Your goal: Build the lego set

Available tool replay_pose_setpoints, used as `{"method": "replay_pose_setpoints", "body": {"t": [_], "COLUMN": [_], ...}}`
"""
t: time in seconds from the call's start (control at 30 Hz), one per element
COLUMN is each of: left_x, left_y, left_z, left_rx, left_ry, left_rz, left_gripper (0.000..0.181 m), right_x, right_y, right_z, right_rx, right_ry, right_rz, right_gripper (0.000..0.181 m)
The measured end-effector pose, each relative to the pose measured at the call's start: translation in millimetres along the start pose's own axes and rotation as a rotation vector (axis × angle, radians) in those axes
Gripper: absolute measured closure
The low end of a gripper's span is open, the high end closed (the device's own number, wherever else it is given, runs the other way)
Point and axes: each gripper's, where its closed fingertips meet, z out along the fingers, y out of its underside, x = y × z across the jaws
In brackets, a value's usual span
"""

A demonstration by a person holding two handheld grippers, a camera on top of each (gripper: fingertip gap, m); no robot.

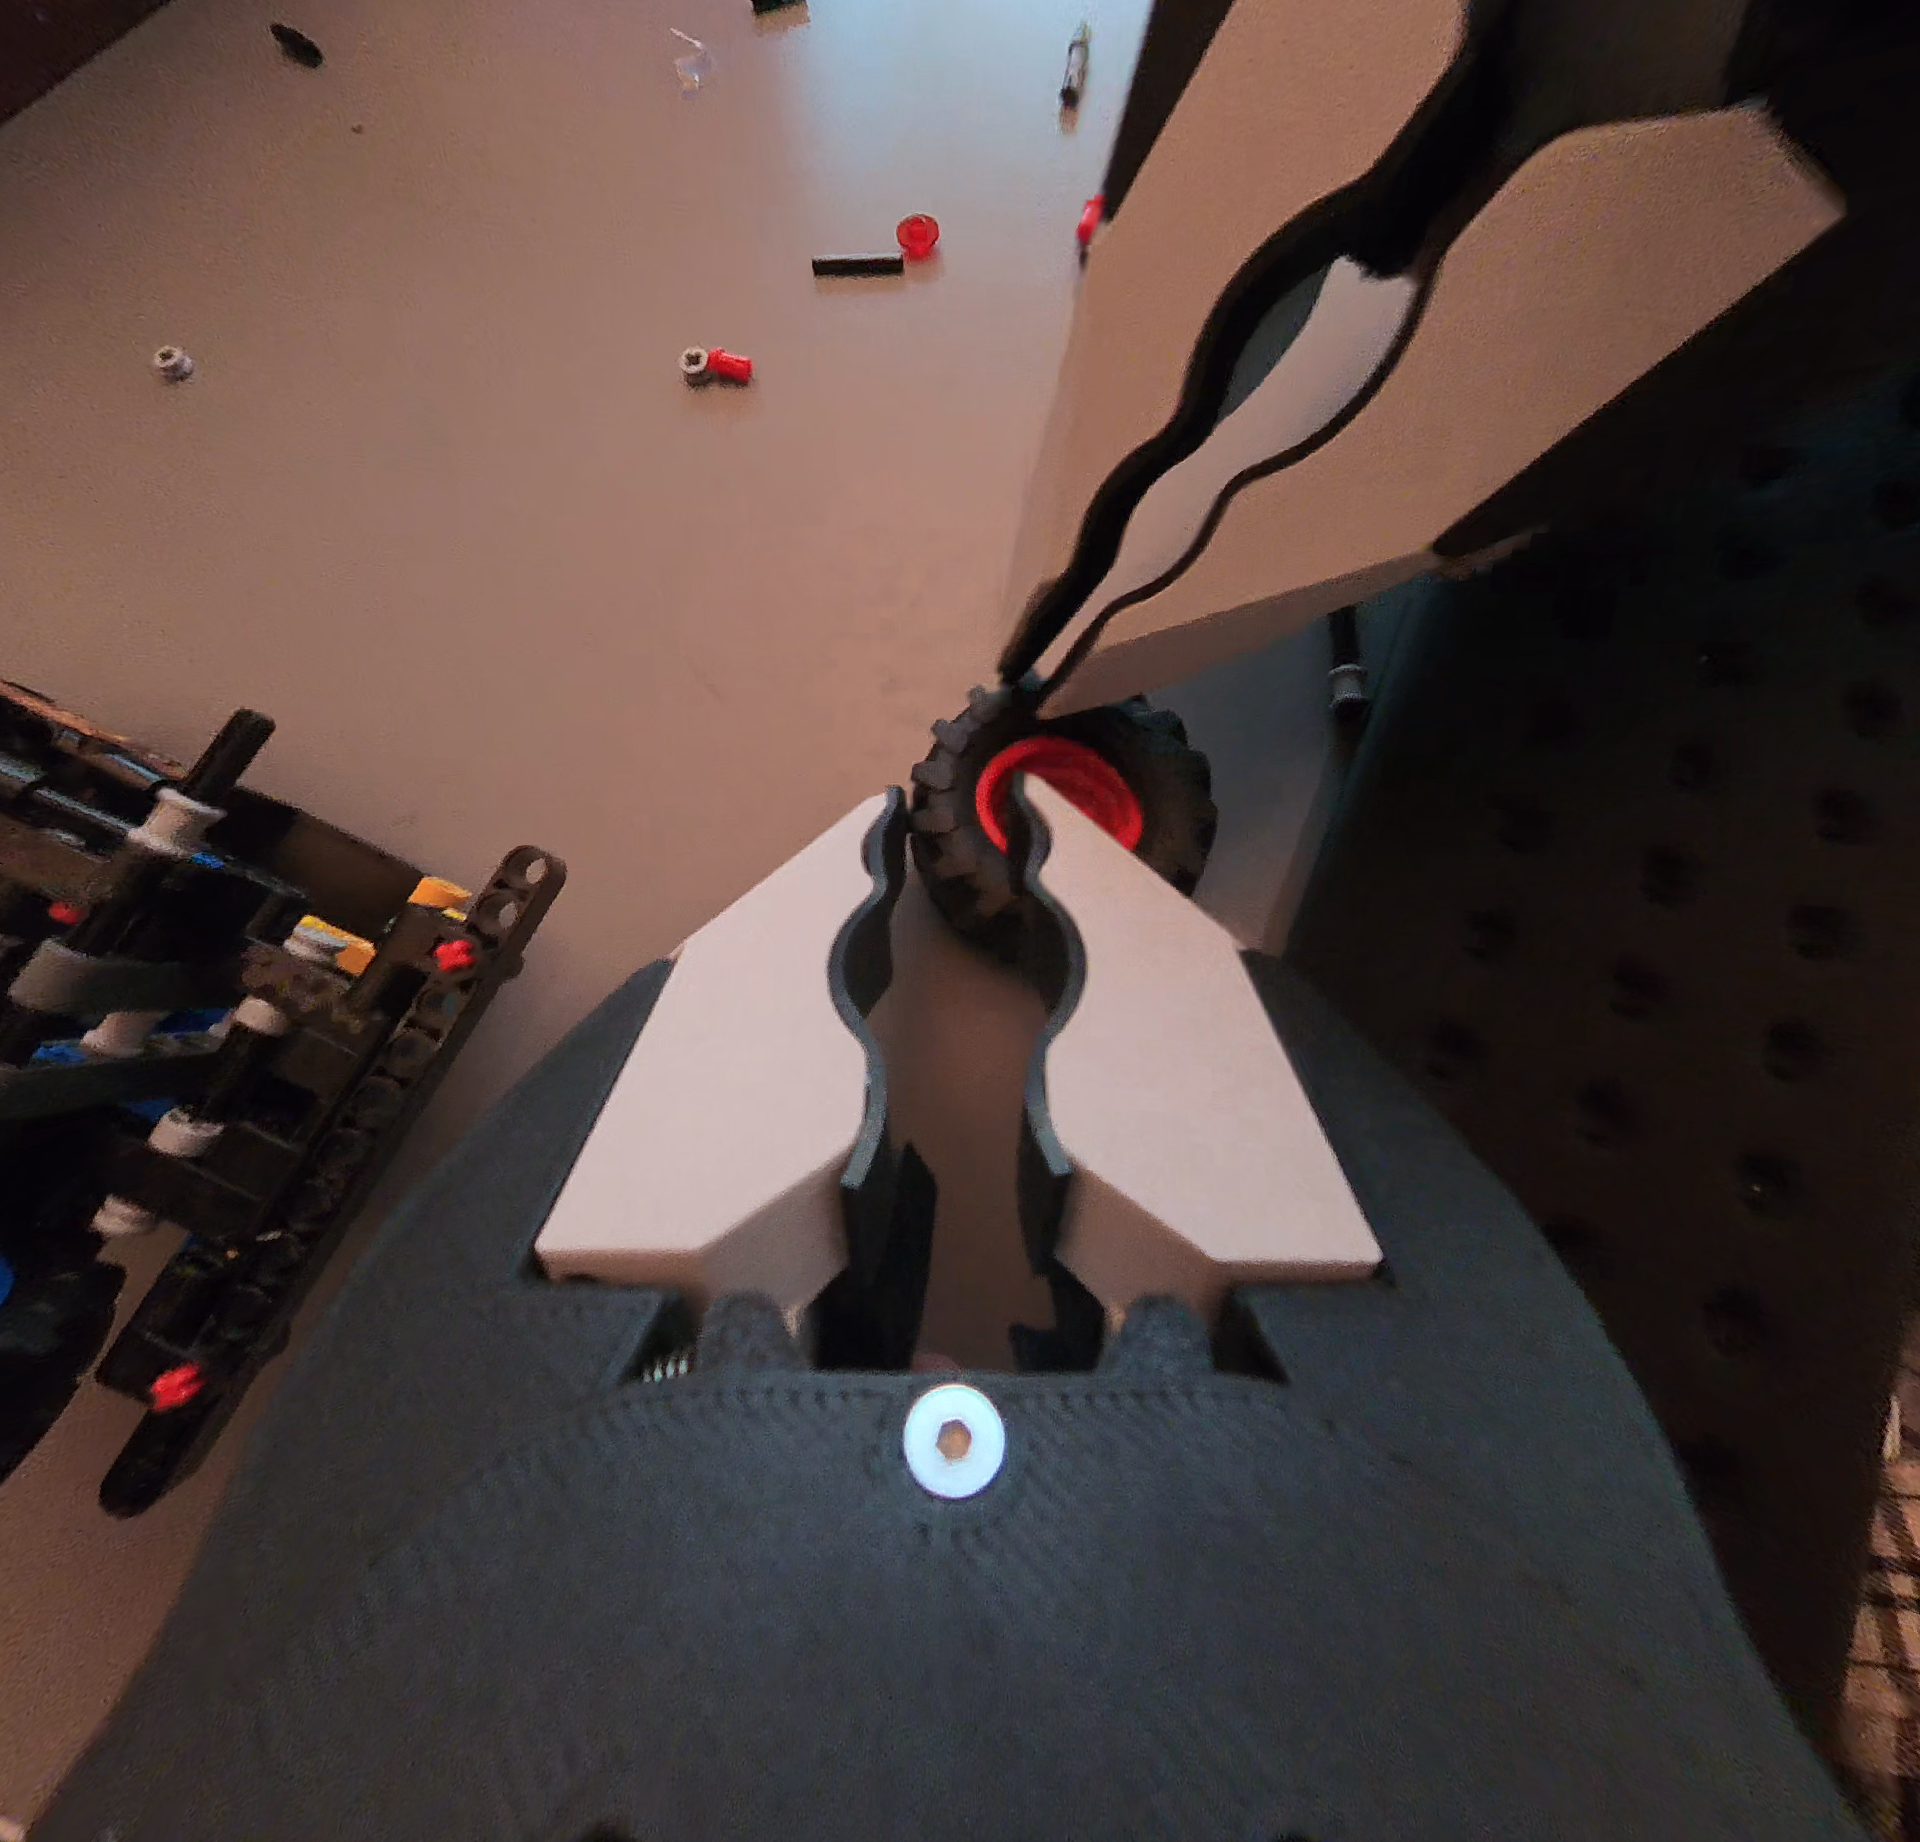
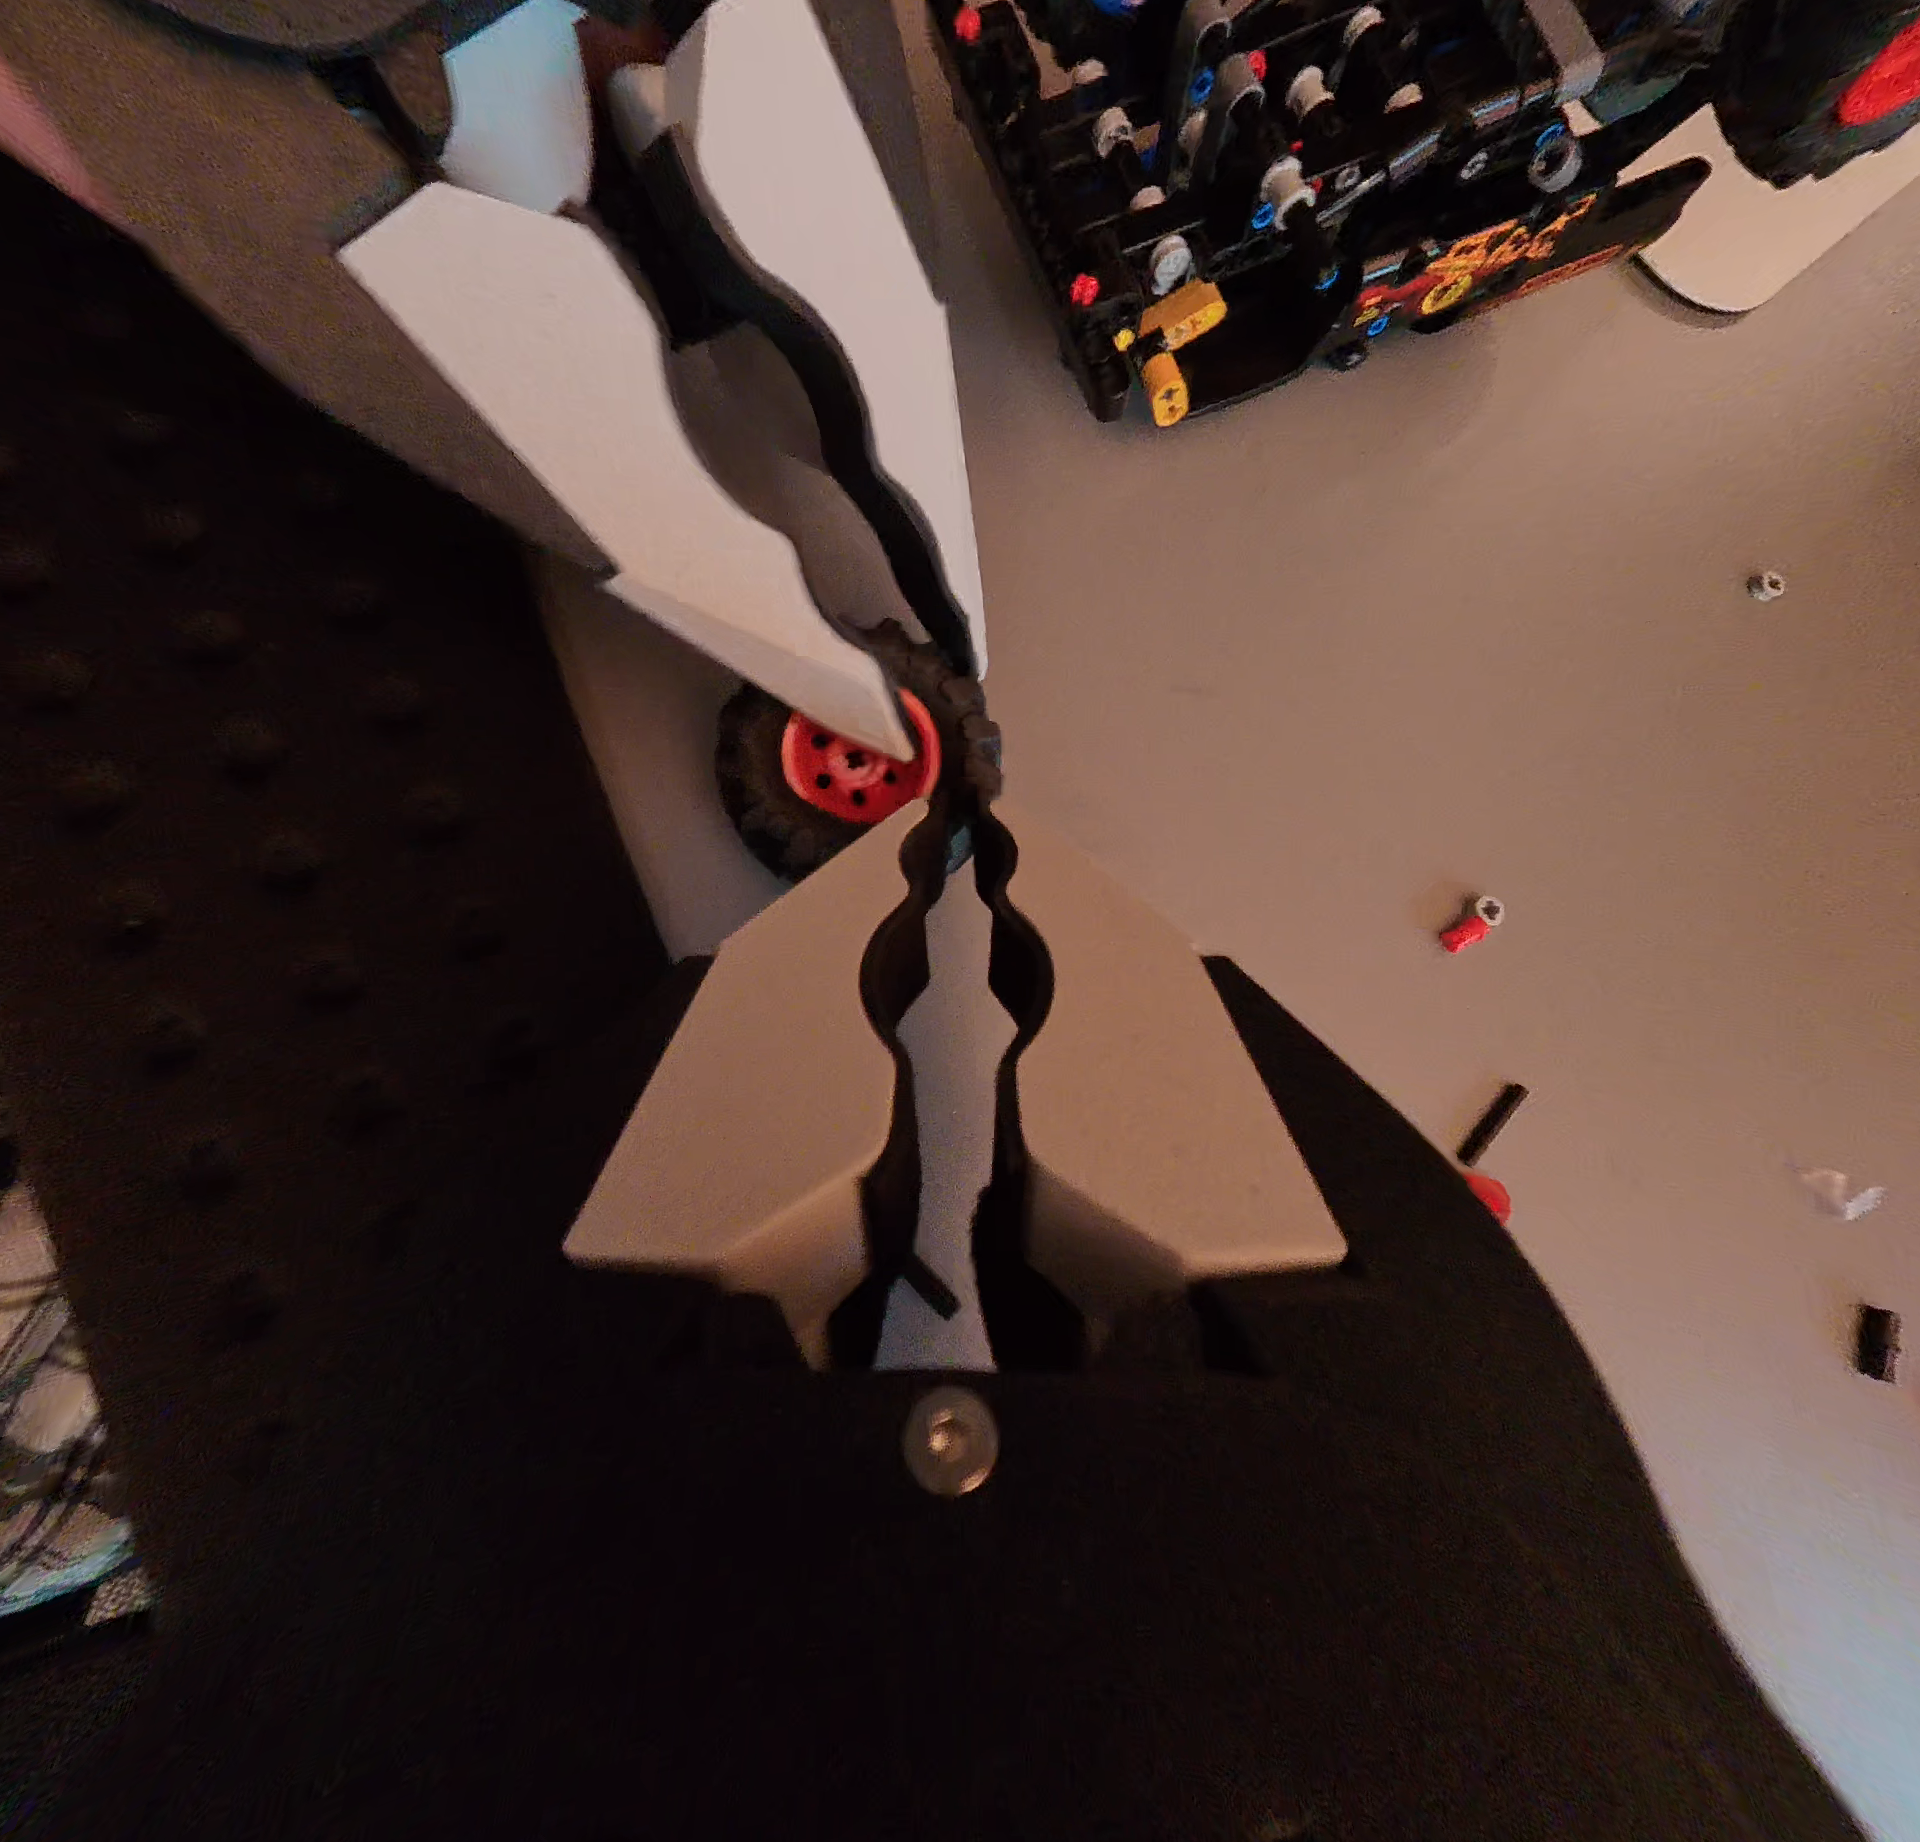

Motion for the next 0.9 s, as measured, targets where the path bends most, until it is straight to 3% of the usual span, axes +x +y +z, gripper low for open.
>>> {"method": "replay_pose_setpoints", "body": {"t": [0.2, 0.57, 0.9], "left_x": [-0.9, 2.3, 6.0], "left_y": [2.4, -1.0, -2.9], "left_z": [-1.9, -0.3, 1.1], "left_rx": [-0.008, -0.005, 0.015], "left_ry": [0.01, -0.036, -0.026], "left_rz": [0.01, 0.116, 0.126], "left_gripper": [0.163, 0.163, 0.164], "right_x": [-19.1, -29.3, -36.0], "right_y": [-7.7, 6.5, 12.4], "right_z": [-14.2, -6.9, -6.7], "right_rx": [-0.011, -0.202, -0.246], "right_ry": [-0.053, -0.215, -0.328], "right_rz": [-0.107, -0.339, -0.465], "right_gripper": [0.181, 0.181, 0.181]}}
